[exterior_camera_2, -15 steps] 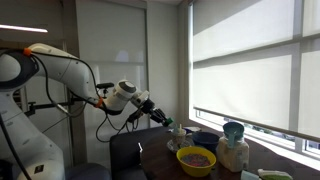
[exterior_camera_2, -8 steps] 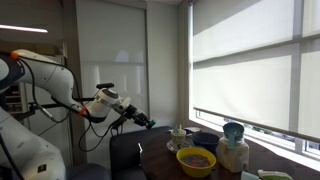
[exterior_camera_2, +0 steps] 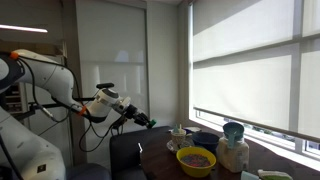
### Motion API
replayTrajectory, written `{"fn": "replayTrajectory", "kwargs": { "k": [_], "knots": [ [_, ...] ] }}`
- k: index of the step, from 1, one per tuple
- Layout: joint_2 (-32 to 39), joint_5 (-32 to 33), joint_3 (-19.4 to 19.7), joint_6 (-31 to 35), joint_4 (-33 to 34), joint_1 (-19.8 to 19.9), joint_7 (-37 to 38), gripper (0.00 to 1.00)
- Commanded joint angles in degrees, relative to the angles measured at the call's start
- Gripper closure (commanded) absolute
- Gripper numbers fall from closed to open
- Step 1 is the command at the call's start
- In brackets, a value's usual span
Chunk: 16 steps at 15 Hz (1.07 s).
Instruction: Remove the green block from the blue bowl and put it on the table
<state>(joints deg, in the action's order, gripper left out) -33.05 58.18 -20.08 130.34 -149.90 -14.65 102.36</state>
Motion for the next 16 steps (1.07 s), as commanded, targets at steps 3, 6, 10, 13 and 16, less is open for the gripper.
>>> {"fn": "replayTrajectory", "kwargs": {
  "k": [3, 6, 10, 13, 16],
  "knots": [
    [5.53, 12.51, -7.26, -8.16, 2.44, 1.85, 8.12, 0.92],
    [10.36, 22.82, -9.65, -14.18, 2.48, 0.90, 15.51, 0.91],
    [20.22, 32.18, -6.96, -17.52, 3.99, -1.18, 21.39, 0.91],
    [19.36, 31.54, -4.33, -16.03, 2.30, -3.75, 19.55, 0.67],
    [23.01, 32.72, -3.74, -15.69, 3.87, -4.17, 19.68, 0.67]
  ]
}}
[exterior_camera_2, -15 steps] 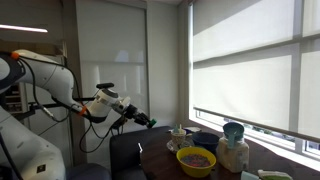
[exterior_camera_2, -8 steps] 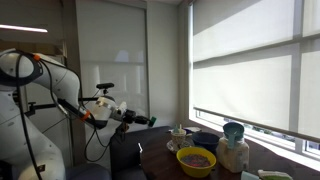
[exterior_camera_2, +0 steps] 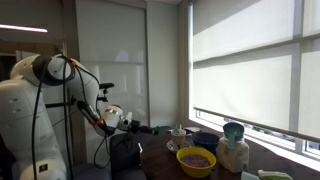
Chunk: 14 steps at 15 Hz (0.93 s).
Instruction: Remove the green block from the blue bowl and put it on the table
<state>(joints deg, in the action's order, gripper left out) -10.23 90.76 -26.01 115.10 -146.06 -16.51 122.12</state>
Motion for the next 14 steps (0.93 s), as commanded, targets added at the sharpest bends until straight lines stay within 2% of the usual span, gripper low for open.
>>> {"fn": "replayTrajectory", "kwargs": {
  "k": [1, 3, 6, 8, 9, 12, 14],
  "knots": [
    [0.43, 0.16, 2.20, -0.43, 0.27, -2.33, -0.07, 0.92],
    [3.48, -1.83, -0.03, -9.22, 1.82, -3.87, 2.68, 0.92],
    [6.95, -5.23, -8.16, -23.82, 3.20, -2.03, 9.18, 0.92],
    [11.52, -7.63, -11.18, -33.25, 5.24, -3.38, 13.53, 0.92],
    [14.84, -8.16, -9.81, -37.88, 6.78, -6.98, 16.33, 0.92],
    [20.98, -7.15, -9.25, -42.30, 9.72, -9.12, 22.20, 0.92],
    [25.58, -6.42, -7.96, -42.58, 12.22, -9.75, 24.69, 0.92]
  ]
}}
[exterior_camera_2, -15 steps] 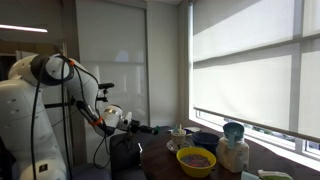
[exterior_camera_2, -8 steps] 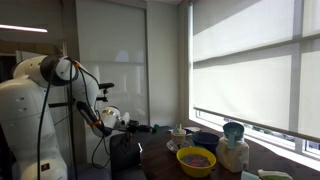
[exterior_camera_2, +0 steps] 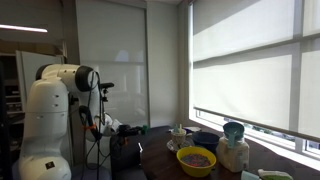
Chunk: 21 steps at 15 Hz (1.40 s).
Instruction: Remove the green block from the blue bowl and put it on the table
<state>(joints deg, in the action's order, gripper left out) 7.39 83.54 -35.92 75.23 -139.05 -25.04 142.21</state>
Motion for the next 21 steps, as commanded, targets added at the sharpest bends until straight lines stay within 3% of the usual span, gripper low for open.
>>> {"fn": "replayTrajectory", "kwargs": {
  "k": [1, 5, 6, 7, 8, 9, 21],
  "knots": [
    [9.83, 1.32, 2.68, -2.60, 6.40, -1.35, 5.29, 0.92],
    [15.82, 3.13, 5.75, -4.71, 12.08, -3.03, 4.29, 0.92],
    [11.88, 1.98, 5.25, -1.50, 8.02, -1.96, 4.40, 0.92],
    [12.85, 2.06, 5.74, -1.63, 8.92, -2.08, 4.39, 0.67],
    [13.13, 2.06, 5.87, -1.62, 8.94, -2.09, 4.39, 0.67],
    [13.09, 2.05, 5.87, -1.62, 8.83, -2.09, 4.39, 0.92],
    [17.25, 3.32, 8.39, -3.15, 10.44, -3.46, 5.37, 0.92]
  ]
}}
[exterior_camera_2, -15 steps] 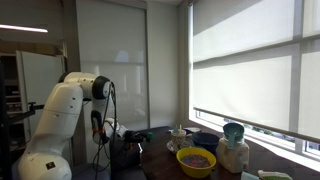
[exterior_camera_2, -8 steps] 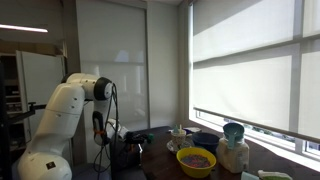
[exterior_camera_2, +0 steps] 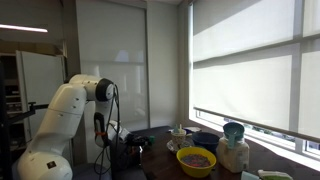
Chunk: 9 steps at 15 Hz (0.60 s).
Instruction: Remove the green block from the blue bowl and put it on the table
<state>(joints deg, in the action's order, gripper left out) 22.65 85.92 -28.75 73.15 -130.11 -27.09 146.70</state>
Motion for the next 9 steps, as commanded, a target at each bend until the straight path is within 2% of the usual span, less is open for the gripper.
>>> {"fn": "replayTrajectory", "kwargs": {
  "k": [1, 3, 4, 6, 9],
  "knots": [
    [2.24, 1.10, 1.34, -1.15, 1.61, -1.49, 0.62, 0.92],
    [2.79, 1.19, 1.49, -1.21, 1.93, -1.59, 0.46, 0.91],
    [2.95, 1.18, 1.53, -1.22, 2.06, -1.61, 0.31, 0.42],
    [3.27, 1.15, 1.61, -1.20, 2.33, -1.65, 0.25, 0.35],
    [3.52, 0.99, 1.62, -1.20, 2.62, -1.71, 0.24, 0.14]
  ]
}}
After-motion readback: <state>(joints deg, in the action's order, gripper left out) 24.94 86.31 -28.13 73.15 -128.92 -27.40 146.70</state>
